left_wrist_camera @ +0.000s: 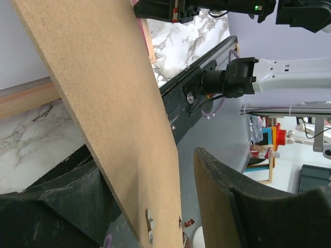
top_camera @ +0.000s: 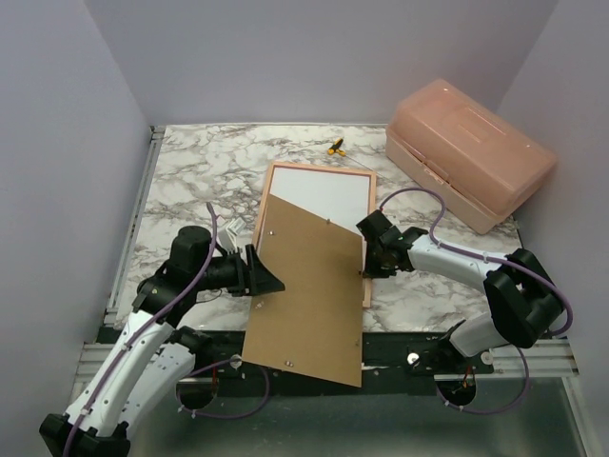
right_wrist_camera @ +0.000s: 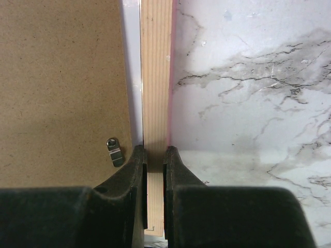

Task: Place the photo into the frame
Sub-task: Adjust the photo frame at the center of the board.

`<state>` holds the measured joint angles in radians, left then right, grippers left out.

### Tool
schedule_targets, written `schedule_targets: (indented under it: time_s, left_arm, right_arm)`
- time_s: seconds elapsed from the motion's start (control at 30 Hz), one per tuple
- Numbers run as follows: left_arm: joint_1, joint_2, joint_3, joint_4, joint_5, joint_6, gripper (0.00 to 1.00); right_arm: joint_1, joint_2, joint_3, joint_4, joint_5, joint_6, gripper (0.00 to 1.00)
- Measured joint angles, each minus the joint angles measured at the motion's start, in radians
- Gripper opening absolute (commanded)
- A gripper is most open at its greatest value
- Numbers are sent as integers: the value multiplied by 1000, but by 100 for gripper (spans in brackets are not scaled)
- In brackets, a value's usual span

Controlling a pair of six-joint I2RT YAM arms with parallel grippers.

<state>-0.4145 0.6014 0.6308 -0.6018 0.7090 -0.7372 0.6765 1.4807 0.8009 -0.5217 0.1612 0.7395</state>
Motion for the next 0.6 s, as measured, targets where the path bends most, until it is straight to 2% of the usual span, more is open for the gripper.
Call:
schedule_targets:
  time_s: [0.1, 0.3, 0.37, 0.6]
  left_arm:
    - [0, 43, 20, -15, 1, 21, 46]
    - [0, 147, 29, -43, -3, 53, 8]
    - [0, 162, 36, -64, -9, 55, 0]
    - [-2, 148, 130, -139, -53, 59, 0]
  right_arm:
    - [2, 0, 0, 0, 4, 0, 10]
    - [3, 0, 0, 0, 6, 0, 10]
    - [3, 0, 0, -1, 6, 0, 10]
    - [3, -1, 0, -1, 7, 0, 10]
